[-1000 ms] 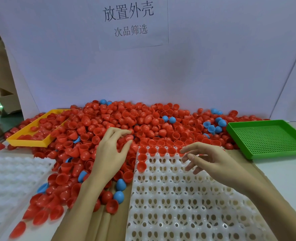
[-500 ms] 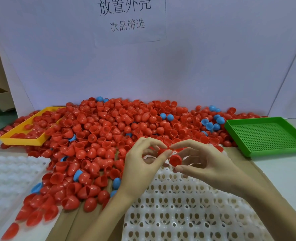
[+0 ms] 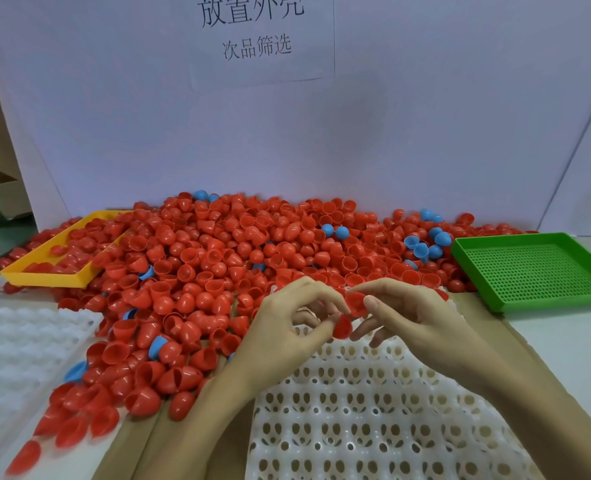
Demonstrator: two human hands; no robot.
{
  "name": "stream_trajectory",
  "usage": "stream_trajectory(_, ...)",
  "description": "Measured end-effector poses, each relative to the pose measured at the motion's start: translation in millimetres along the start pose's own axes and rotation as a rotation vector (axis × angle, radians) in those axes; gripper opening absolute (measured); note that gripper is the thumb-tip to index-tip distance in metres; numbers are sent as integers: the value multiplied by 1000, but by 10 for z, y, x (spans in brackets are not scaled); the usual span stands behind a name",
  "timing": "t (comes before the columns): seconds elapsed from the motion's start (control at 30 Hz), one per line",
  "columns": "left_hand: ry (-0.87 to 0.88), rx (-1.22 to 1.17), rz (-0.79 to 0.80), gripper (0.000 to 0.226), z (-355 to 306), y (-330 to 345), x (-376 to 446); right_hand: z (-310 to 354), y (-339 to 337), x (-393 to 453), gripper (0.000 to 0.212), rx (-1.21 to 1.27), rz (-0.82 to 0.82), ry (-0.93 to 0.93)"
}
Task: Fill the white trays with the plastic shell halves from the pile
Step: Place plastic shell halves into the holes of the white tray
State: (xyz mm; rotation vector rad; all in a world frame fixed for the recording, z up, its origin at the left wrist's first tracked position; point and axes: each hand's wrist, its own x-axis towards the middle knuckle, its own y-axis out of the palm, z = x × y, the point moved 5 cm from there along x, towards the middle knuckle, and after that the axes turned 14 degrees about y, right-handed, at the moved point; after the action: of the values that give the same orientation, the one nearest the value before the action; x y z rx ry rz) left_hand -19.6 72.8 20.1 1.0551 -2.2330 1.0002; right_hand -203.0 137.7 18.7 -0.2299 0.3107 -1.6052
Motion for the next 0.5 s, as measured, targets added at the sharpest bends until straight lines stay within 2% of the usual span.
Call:
stream_trajectory(0.1,-66,10,-51,26,57,-50,-4,-5,10,-7,32,41,26,28)
stream_trajectory(0.27,-187,260,-167,31,235,-322,-42,-23,-47,-14,26,30,8,63)
stream_trajectory(0.5,-258,384,18,22,317,-300,-81,-14,-71,-16,23,0,-15,72)
